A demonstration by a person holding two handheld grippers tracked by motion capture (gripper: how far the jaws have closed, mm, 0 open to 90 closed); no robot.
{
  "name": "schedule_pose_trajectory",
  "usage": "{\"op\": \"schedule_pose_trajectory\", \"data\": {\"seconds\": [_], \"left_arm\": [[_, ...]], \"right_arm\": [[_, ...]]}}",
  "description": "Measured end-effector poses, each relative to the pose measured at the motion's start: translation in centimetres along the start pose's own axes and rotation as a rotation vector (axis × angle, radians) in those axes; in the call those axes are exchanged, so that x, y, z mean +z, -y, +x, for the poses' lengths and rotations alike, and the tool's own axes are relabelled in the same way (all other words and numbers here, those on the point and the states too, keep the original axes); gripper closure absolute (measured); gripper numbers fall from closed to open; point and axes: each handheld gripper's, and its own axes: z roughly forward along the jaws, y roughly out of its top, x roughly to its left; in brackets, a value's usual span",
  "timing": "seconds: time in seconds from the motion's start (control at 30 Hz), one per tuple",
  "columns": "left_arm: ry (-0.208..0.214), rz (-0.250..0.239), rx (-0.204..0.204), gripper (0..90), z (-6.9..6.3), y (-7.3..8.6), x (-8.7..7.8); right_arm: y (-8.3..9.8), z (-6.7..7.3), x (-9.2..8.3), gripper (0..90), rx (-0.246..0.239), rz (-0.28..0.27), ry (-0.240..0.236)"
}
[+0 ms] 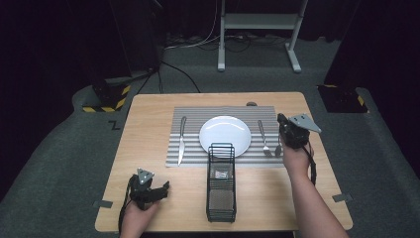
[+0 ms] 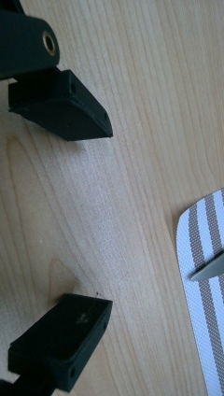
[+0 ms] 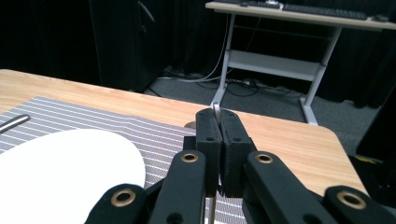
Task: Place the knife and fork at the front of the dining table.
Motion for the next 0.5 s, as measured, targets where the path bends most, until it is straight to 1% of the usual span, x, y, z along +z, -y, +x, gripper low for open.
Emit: {"op": "schedule_pose_trajectory", "data": {"seconds": [0.17,0.2,0.33,0.5], "left_arm": [[0.0,0.0,0.0,15.0,0.0,0.0,0.0],[0.0,0.0,0.0,15.0,0.0,0.0,0.0],[-0.001,0.0,-0.001,15.0,0.0,0.0,0.0],[-0.005,0.0,-0.001,15.2,0.0,0.0,0.0]], "right_arm": [[-0.3,-0.6,2.3,88.3,0.027,0.04,-0.005],[-0.4,-0.7,3.0,88.3,0.031,0.052,-0.004],[-0.3,-0.8,4.6,88.2,0.039,0.081,0.001],[0.0,-0.8,6.4,88.2,0.046,0.099,0.008]]}}
